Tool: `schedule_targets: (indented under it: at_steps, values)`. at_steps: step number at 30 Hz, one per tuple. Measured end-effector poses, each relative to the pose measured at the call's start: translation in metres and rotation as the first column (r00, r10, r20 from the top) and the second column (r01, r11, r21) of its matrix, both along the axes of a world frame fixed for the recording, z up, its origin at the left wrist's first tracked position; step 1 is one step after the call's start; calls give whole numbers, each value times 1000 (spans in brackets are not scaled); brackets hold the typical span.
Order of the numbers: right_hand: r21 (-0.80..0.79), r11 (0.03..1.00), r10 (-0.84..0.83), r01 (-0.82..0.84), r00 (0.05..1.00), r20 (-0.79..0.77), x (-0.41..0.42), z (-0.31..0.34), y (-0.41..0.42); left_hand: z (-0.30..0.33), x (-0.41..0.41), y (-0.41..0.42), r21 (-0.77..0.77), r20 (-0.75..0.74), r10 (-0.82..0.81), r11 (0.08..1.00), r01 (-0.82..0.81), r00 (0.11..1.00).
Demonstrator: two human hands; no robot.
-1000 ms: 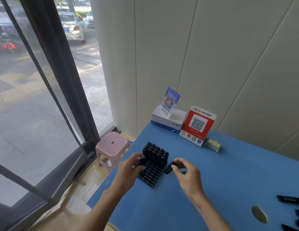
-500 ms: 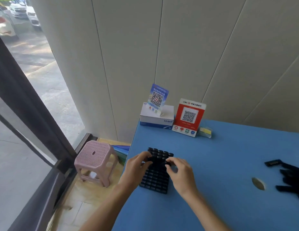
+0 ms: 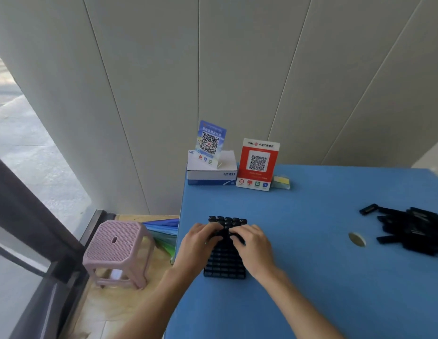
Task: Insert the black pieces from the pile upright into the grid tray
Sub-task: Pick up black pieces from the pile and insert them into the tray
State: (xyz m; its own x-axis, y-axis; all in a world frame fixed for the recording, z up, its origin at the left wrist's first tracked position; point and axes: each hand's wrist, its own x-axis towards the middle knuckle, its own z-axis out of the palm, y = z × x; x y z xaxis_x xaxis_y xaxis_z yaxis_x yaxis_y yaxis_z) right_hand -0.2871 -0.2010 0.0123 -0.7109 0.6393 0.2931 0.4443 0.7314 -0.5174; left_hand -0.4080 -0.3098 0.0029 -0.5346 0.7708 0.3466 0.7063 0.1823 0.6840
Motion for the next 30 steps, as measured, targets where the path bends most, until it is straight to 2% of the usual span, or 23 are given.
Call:
schedule_targets:
  at_steps: [5,10,21,30]
  values:
    - [44,999,8,-9,999,35,-2,2,-1,0,-4,2,8,-90,21,1000,-20,996]
    - [194,980,31,-40,998,50,-2,-1,1,-10,-10,8,13,-127,5,1000,-3,992]
    - [275,958,73,-78,997,28,-9,-8,-6,-19,-16,6,11,-291,31,1000,-29,956]
    - [272,960,40,-72,992,123,-1,-5,-7,-25,-7,-3,-58,-396,56,995,-86,917]
